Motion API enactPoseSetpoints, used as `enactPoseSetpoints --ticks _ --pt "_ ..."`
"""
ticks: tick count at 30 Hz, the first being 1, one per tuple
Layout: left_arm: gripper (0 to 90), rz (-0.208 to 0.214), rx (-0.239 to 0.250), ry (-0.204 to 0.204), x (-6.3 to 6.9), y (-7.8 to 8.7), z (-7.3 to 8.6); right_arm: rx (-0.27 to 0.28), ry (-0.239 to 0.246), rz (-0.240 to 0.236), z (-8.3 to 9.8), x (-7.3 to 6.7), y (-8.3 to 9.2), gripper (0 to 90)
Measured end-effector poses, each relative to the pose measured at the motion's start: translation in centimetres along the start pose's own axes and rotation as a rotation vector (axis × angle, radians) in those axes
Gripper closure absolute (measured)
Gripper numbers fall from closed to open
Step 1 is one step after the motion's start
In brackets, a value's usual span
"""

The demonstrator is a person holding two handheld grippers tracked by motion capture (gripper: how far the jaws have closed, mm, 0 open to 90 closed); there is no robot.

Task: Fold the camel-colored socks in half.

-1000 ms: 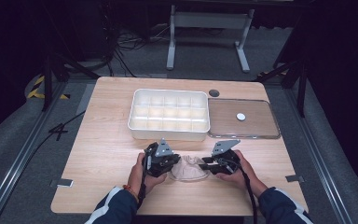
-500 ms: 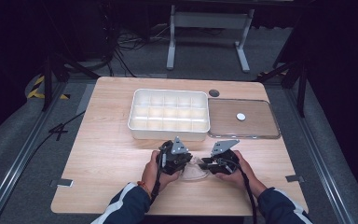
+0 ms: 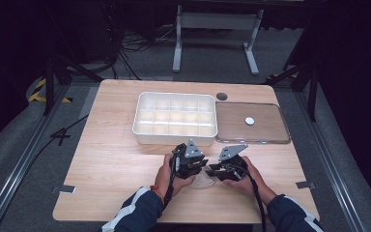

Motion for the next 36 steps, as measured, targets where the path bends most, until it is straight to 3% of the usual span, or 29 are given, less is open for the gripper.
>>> enactPoseSetpoints --ticks 5,8,11,14,18,22,28,33,36 --pt "68.8 -0.012 0.059 -0.009 -0.9 3.8 -0.2 0.002 -0.005 0.0 0.0 0.0 0.0 74.3" --pt "68.0 -0.017 0.061 -0.005 -1.3 6.1 0.7 0.004 -0.005 0.003 0.0 0.0 0.0 74.3" --pt "72.3 0.011 0.027 0.0 -1.0 6.9 2.6 0.005 -0.008 0.012 0.1 -0.1 0.0 74.4" --pt "78.9 0.048 -0.038 -0.019 -0.5 6.2 4.8 0.01 0.0 0.025 0.1 -0.2 0.0 74.6" --pt "81.7 0.081 -0.076 0.012 -0.2 4.2 6.4 0.016 -0.01 0.034 0.2 -0.3 0.0 74.9" --pt "81.8 0.087 -0.081 -0.02 0.6 2.7 5.8 0.02 -0.009 0.042 0.2 -0.4 0.0 75.1" --pt "81.5 0.096 -0.065 -0.03 1.3 1.2 4.7 0.022 -0.011 0.048 0.2 -0.4 0.0 75.3" --pt "79.1 0.088 -0.085 -0.08 2.2 -0.1 4.5 0.02 -0.009 0.059 0.2 -0.6 0.0 75.4" --pt "77.8 0.081 -0.081 -0.067 2.3 -0.4 4.8 0.019 -0.006 0.066 0.3 -0.7 0.0 75.4"
Point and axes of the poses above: each handheld gripper's, and its own axes: y roughly backward along the jaws, z roughly out of its underside, x roughly to its right, the point moved 5 cm from there along -y, roughly forward along the jaws, and after that the axes turned 11 degrees about -y, right-handed, at the moved point
